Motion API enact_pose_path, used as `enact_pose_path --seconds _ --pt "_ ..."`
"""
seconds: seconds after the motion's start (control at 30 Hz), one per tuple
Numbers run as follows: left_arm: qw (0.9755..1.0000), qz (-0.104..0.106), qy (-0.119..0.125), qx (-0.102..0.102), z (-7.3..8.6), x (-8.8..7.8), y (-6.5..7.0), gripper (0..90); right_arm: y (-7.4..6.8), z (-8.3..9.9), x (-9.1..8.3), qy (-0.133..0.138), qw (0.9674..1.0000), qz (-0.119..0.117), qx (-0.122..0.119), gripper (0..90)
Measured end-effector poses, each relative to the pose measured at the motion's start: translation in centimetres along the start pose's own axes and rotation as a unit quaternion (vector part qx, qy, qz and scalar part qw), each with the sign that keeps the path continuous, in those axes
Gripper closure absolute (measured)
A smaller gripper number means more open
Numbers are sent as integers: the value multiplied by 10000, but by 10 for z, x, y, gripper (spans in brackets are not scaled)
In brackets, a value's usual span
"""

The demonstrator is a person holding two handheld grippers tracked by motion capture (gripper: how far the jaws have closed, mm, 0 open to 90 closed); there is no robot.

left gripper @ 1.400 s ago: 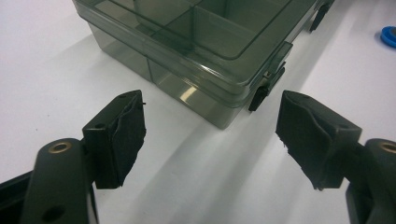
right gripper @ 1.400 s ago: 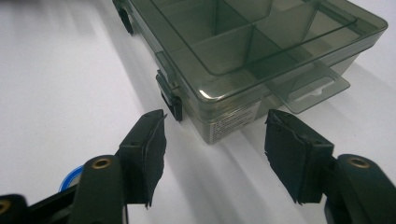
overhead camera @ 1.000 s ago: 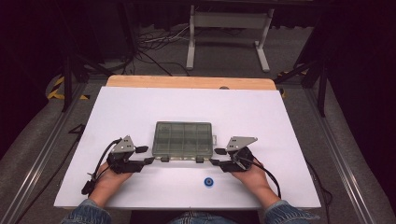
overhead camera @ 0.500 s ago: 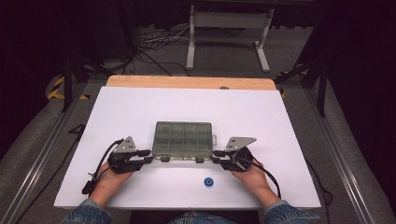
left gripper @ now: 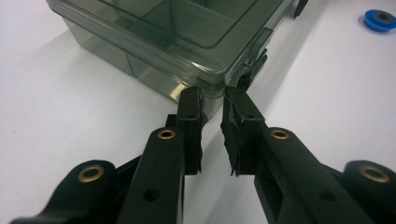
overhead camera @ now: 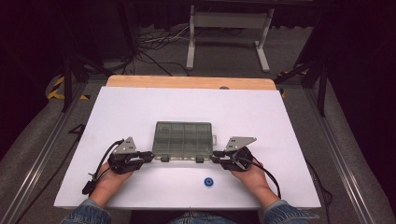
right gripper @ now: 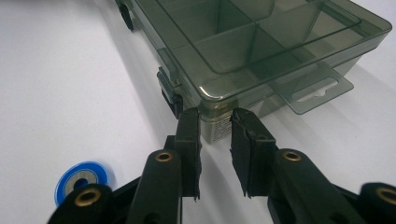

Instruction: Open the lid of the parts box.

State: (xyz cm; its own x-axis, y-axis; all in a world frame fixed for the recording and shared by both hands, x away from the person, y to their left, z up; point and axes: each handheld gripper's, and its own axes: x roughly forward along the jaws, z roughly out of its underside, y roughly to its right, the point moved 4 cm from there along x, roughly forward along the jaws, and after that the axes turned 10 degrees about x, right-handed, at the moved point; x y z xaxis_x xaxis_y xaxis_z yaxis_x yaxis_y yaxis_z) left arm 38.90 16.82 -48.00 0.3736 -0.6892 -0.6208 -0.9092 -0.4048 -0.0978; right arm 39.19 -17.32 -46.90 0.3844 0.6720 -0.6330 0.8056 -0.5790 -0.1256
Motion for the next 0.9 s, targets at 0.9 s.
enact_pose_path --seconds 0.9 --pt "9976 1 672 -164 -8 -13 -3 850 -1 -10 -13 543 9984 -134 10 855"
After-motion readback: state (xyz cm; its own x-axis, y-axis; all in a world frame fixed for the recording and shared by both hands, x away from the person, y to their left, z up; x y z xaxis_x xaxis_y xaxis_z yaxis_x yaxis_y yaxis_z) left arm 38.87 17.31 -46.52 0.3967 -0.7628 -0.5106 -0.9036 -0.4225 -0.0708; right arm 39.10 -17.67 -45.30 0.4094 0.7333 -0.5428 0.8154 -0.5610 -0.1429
